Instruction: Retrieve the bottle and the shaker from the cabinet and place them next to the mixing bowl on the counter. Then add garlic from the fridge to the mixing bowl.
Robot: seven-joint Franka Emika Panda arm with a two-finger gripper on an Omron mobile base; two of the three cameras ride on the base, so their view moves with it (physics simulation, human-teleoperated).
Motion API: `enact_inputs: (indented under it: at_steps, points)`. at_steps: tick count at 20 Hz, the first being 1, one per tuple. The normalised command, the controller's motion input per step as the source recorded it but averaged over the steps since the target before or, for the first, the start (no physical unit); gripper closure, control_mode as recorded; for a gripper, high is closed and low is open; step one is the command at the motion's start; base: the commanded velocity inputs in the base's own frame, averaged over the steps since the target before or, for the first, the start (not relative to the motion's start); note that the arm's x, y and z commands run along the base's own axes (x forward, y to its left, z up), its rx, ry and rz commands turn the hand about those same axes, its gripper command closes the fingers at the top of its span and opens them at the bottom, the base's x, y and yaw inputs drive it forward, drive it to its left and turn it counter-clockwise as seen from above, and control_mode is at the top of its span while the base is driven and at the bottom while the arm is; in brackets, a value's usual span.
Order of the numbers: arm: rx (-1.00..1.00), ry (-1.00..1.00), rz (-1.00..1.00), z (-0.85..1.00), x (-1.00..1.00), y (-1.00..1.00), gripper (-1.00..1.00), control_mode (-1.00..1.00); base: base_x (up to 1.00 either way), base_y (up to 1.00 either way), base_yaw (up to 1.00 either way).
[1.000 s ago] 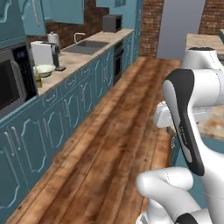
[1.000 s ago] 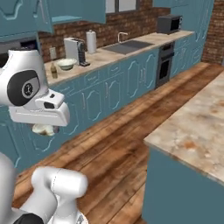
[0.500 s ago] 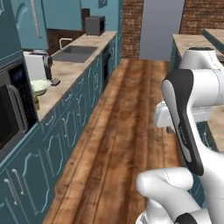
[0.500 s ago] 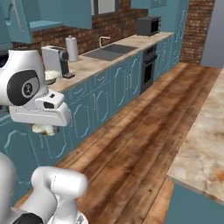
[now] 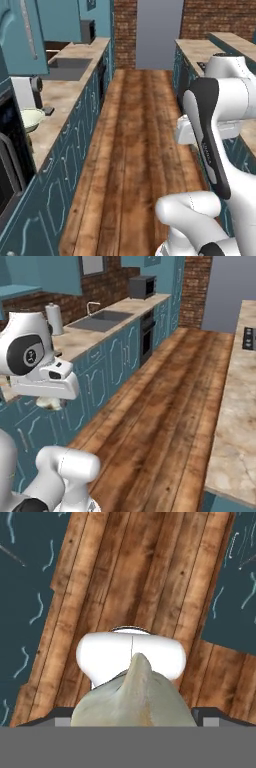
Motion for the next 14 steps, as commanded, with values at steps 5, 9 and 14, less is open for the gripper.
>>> enact_inputs:
  at_steps: [5, 9, 14]
  points:
    - [0.00, 0.00, 0.00, 0.00, 0.00, 0.00, 1.00, 1.00, 0.91, -0.09, -0.13]
    - [0.00, 0.00, 0.00, 0.00, 0.00, 0.00, 1.00, 1.00, 1.00, -0.03, -0.08]
    - [0.00, 0.00, 0.00, 0.00, 0.00, 0.00, 1.00, 1.00, 0.97, 0.30, -0.18]
